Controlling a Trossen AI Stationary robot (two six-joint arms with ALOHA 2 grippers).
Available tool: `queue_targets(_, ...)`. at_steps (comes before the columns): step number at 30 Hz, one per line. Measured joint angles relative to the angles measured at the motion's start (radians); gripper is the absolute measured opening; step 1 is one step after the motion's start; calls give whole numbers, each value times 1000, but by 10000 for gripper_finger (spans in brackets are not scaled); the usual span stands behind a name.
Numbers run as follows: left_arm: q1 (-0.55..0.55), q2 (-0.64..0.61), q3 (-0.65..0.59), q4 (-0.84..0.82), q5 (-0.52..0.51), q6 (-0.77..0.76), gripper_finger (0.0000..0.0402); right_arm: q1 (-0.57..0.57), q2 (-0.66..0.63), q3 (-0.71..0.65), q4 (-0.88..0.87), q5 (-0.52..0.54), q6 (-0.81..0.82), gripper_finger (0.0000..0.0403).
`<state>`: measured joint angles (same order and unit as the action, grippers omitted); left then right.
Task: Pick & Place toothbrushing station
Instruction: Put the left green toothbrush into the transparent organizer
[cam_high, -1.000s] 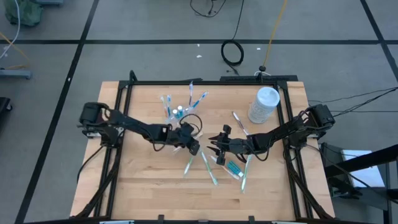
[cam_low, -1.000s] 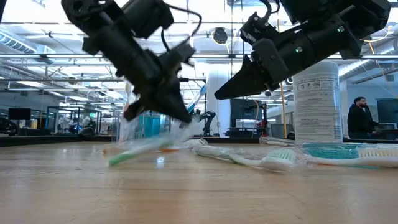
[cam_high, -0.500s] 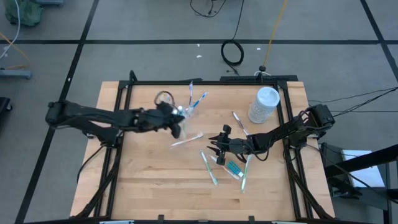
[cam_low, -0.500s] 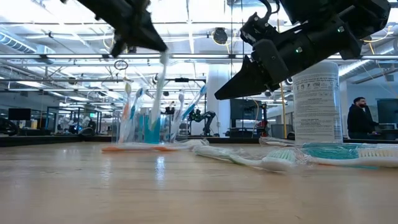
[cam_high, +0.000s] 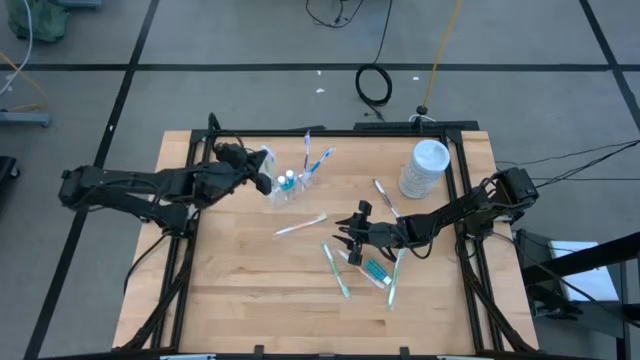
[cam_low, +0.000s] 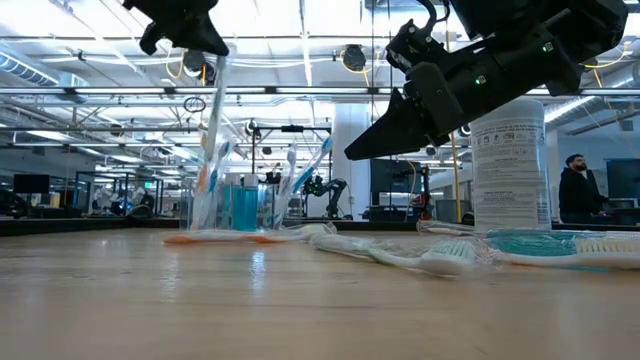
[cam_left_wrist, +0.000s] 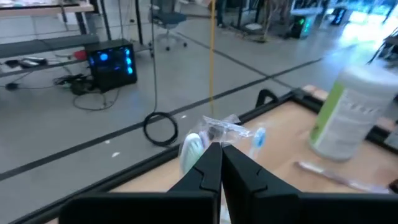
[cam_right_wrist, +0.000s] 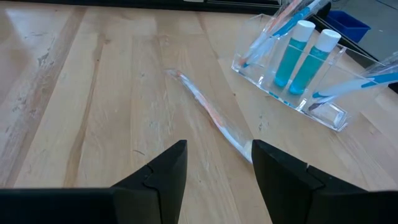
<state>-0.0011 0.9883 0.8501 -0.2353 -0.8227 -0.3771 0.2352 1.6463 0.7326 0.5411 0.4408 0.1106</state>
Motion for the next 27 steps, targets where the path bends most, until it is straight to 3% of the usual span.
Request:
queue_targets(8, 7, 125, -1, -133, -100, -121, 13, 0, 0, 0, 0, 0, 0, 171)
queue_targets(20, -34, 203, -1, -411, -98, -405, 3, 0, 0, 0, 0, 0, 0, 171)
queue_targets(27, -74, 203, -1, -494, -76, -491, 30, 0, 0, 0, 0, 0, 0, 171)
